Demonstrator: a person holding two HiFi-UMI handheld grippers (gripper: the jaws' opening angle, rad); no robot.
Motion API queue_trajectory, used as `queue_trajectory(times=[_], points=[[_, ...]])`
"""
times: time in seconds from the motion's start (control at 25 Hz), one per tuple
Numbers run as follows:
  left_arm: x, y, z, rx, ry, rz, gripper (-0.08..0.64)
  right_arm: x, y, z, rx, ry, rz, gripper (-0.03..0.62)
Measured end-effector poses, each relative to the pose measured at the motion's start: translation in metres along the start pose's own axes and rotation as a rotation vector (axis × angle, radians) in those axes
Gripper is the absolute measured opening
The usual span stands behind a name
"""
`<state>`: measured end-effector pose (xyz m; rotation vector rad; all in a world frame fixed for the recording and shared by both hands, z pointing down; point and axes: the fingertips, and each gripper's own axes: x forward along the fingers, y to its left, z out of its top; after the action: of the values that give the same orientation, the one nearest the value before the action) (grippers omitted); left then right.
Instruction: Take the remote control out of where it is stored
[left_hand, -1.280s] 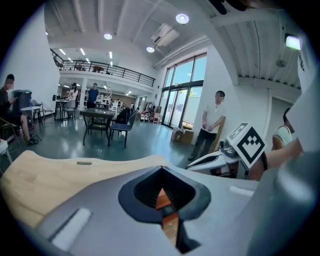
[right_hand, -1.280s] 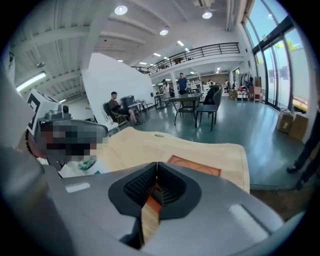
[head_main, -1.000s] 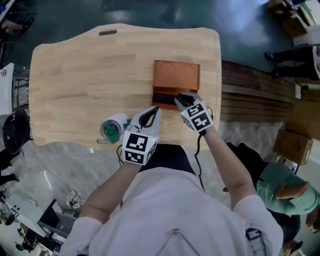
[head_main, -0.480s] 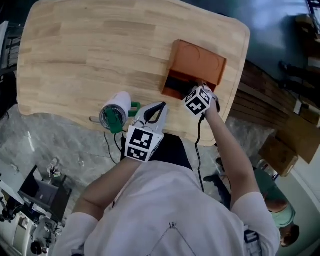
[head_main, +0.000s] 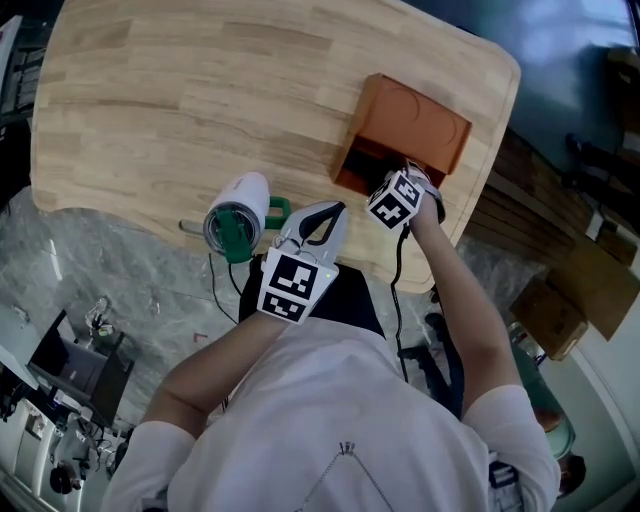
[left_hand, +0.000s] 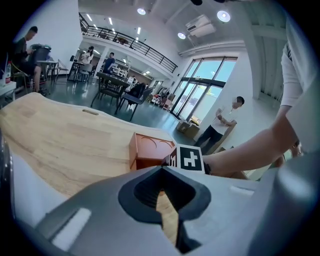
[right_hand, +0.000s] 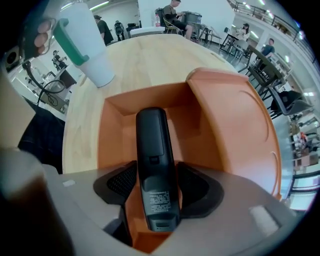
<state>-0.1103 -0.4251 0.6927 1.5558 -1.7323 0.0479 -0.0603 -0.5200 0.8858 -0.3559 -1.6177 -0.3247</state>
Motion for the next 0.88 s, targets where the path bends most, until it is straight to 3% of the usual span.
queue_trajectory(times=[0.12,0.44,0.72,0.88], points=[[0.001,0.0,-0.001,0.003,0.004,0.003,0.0,0.0,0.002,0.0,-0.023,0.007,0.0,0.254],[0.001,-0.001,0.002,0.022,0.005,0.014,0.0,-0.007,0.005,-0.005,-0.007,0.005,0.018,0.245],[0.002,-0.01,0.009,0.042,0.005,0.004,0.0,-0.056,-0.002,0.001,0.053,-0.094,-0.032,0.245],[0.002,-0.022,0.015,0.051,0.02,-0.024,0.0,-0.097,-0.007,0.004,0.136,-0.174,-0.084,0.245]])
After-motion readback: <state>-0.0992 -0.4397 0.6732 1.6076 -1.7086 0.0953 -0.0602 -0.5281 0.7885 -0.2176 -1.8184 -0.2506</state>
